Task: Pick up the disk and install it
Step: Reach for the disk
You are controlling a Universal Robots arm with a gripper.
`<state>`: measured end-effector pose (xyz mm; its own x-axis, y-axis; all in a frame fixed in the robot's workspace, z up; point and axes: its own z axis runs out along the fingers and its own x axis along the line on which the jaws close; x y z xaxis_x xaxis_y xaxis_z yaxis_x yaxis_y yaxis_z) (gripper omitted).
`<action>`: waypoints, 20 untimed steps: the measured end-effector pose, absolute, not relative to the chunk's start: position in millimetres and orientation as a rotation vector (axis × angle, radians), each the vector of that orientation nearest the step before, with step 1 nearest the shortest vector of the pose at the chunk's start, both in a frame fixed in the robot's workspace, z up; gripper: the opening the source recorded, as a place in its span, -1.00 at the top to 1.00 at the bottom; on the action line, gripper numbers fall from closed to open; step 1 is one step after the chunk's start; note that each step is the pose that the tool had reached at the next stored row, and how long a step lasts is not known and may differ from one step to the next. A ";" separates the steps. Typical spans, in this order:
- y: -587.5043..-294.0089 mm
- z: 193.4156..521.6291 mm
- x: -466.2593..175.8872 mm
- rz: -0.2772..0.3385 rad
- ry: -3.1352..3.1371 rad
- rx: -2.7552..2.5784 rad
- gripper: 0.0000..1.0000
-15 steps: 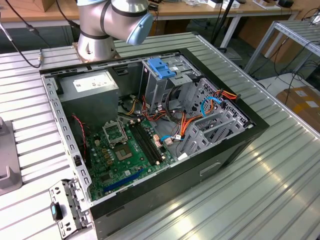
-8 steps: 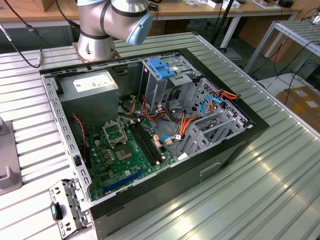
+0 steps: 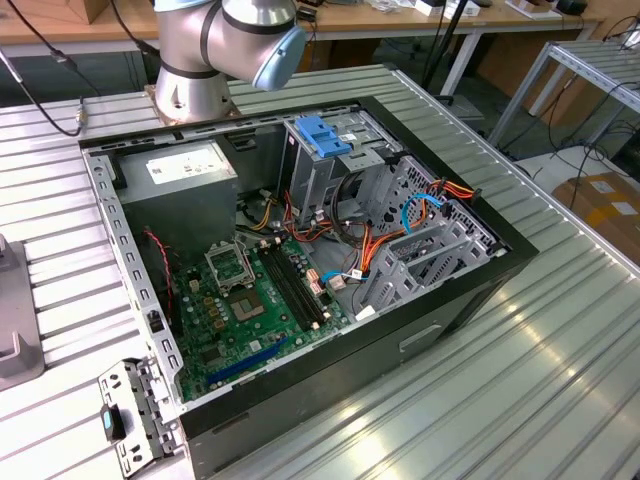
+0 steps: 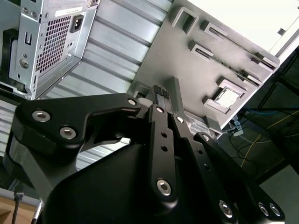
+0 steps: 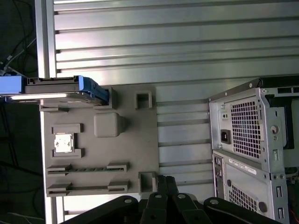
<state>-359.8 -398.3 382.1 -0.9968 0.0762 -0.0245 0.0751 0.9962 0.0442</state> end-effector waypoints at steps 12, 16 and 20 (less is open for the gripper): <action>-398.3 381.2 -363.3 0.067 3.112 0.118 0.80; -398.3 380.9 -364.3 0.067 3.112 0.118 0.80; -398.3 380.7 -365.4 0.067 3.112 0.118 0.80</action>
